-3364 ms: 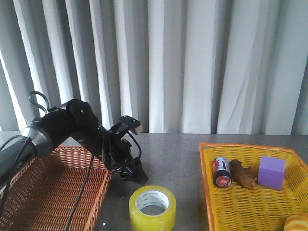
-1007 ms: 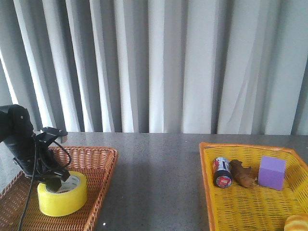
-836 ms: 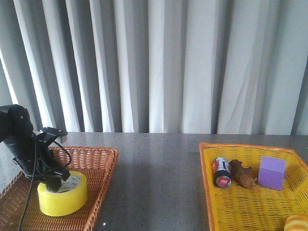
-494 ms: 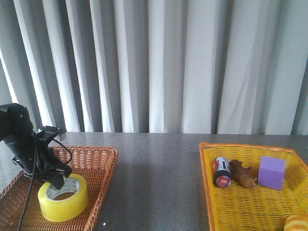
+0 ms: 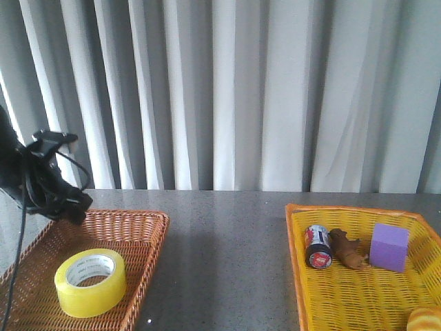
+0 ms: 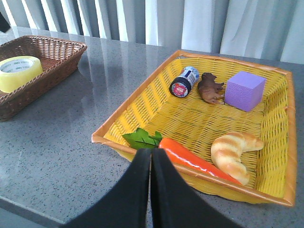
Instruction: Transfer tape with both arms
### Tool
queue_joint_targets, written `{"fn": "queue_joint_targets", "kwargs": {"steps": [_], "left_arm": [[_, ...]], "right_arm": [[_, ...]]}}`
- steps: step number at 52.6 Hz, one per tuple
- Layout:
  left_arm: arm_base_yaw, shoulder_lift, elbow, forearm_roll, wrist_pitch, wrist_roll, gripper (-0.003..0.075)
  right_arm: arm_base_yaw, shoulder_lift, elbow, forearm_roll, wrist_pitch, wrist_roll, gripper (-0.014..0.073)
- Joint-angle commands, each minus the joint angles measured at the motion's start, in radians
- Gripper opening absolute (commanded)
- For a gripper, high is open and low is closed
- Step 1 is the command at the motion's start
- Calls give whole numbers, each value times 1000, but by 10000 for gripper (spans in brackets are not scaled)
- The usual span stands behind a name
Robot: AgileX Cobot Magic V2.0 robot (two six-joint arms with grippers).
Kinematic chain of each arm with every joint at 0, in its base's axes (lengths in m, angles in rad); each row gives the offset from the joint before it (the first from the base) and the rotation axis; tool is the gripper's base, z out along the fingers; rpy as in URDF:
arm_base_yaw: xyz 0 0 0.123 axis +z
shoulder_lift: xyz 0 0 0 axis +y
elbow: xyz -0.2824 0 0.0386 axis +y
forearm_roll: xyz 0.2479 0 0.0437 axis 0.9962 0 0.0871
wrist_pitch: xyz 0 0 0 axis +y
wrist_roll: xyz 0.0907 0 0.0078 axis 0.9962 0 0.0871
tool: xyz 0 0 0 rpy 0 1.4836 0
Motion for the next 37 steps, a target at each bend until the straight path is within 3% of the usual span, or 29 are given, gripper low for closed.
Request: {"fn": "queue_joint_targets", "kwargs": {"steps": [1,8,20,26,37], "left_arm": [[-1,-167,-34,-29,3,-27,326],[-1,-318,-23,-23,3,-70,246],[-1,-627,160,17,2,-77,-9],[-1,-812,353,41,-43,-78,-7],[-1,-1176,769,21,-287,-113,-7]], "right_arm": [[-4,22,-22,-8,-76,-4,-5],[-4,22,-22,-7,-76,-4,-5],[-4,22,-22,-8,-76,-4,-5],[-4,22,-22,-9,-76,-4,-5],[-4,22,-22,-4,-74,-4,-5]]}}
